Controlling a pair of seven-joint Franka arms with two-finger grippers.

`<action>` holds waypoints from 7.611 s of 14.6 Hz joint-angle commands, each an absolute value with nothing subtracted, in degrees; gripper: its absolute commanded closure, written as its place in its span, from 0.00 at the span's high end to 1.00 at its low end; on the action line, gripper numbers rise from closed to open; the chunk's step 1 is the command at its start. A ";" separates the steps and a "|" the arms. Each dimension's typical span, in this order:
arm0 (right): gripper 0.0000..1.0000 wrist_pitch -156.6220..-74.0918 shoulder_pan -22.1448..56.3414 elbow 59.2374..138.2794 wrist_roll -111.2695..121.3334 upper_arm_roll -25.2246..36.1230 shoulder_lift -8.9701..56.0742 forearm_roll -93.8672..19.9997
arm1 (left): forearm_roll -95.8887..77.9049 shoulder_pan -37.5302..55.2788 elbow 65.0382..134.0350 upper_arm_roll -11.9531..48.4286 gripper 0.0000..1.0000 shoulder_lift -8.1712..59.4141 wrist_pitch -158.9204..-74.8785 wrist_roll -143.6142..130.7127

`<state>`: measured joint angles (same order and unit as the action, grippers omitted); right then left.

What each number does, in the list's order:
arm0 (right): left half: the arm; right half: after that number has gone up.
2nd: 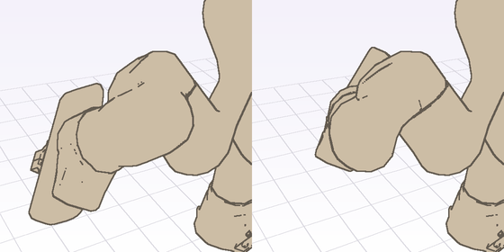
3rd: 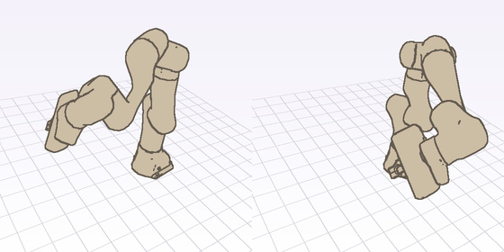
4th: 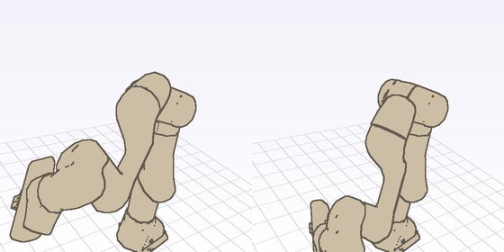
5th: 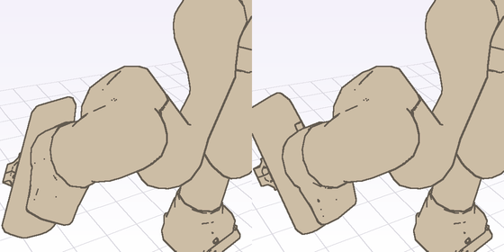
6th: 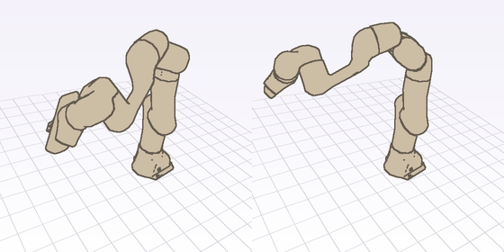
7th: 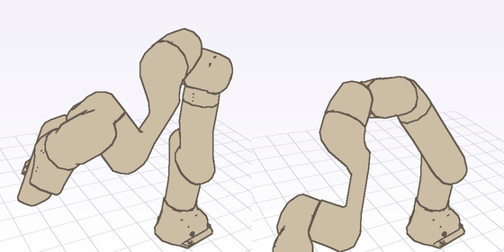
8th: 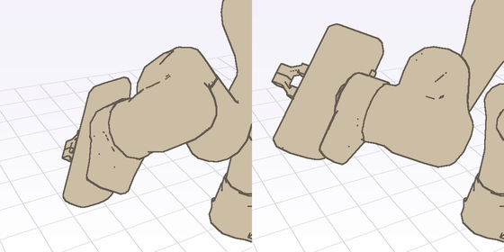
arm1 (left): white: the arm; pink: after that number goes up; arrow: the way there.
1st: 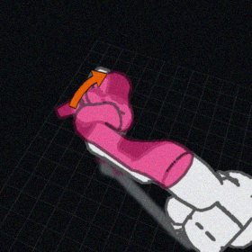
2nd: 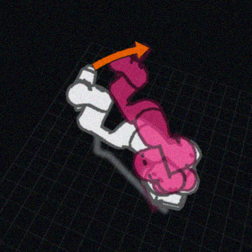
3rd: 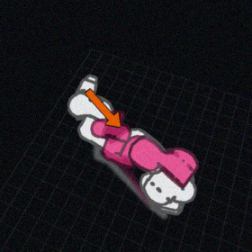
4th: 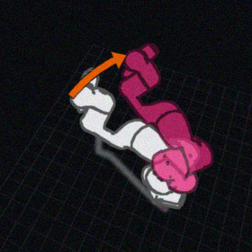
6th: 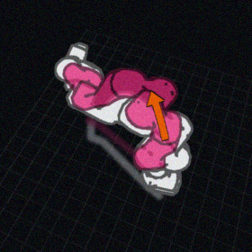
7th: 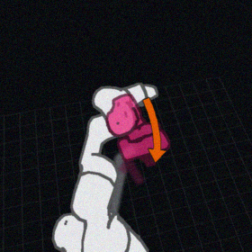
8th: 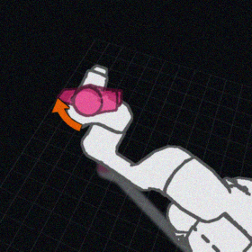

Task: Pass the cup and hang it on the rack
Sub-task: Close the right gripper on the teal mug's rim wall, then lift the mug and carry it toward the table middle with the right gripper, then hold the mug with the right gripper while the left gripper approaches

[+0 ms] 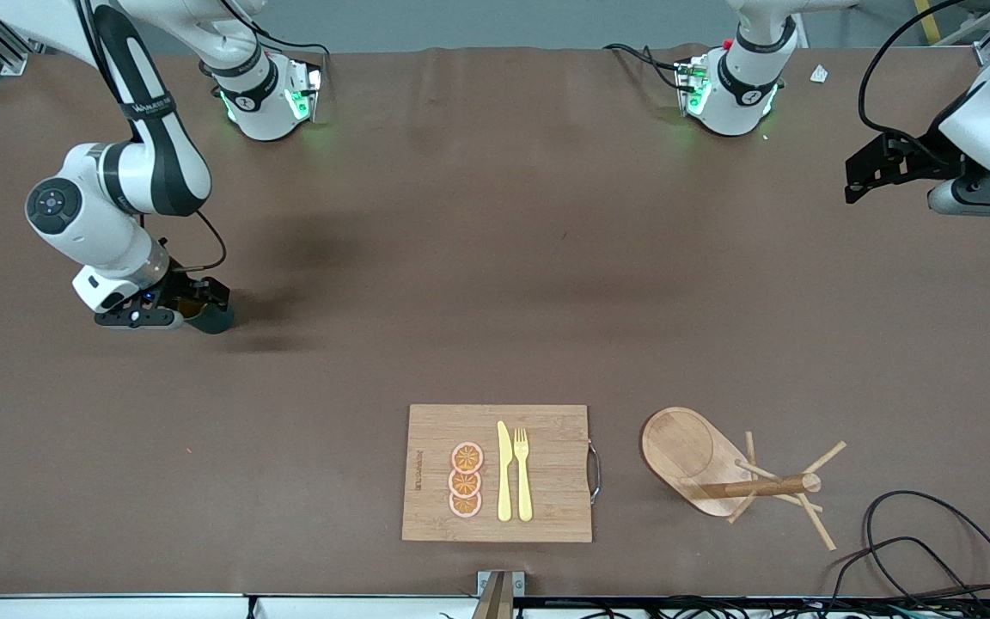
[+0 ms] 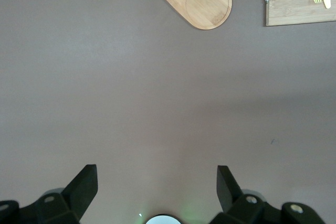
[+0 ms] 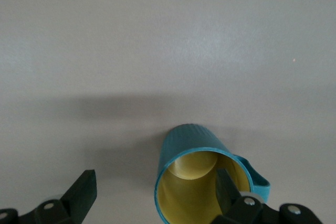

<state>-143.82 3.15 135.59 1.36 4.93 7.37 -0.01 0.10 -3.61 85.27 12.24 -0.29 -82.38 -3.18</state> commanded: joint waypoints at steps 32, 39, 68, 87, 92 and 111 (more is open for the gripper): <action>0.00 -147.04 4.39 139.75 -1.93 4.48 9.05 -0.70 | -0.61 -3.87 84.55 12.30 1.00 -0.26 -81.47 -3.43; 0.00 -134.85 15.36 133.26 -18.69 4.04 3.00 -0.79 | -0.53 -3.78 84.46 12.30 1.00 -0.26 -81.47 -3.34; 0.00 -115.40 58.09 78.23 -56.59 3.43 37.69 -6.42 | -0.62 -2.37 84.46 12.39 1.00 1.14 -81.56 -3.87; 0.01 -121.46 56.69 75.06 -72.25 3.69 46.32 -6.68 | -0.70 -1.49 82.45 13.36 1.00 2.72 -81.65 -3.78; 0.00 -121.46 56.60 75.06 -72.42 3.60 46.41 -7.99 | -0.70 0.08 82.70 14.94 1.00 5.35 -84.36 -6.93; 1.00 -120.94 56.87 74.18 -86.57 3.43 44.66 -8.87 | 0.17 8.96 83.67 15.38 1.00 8.35 -91.32 -31.90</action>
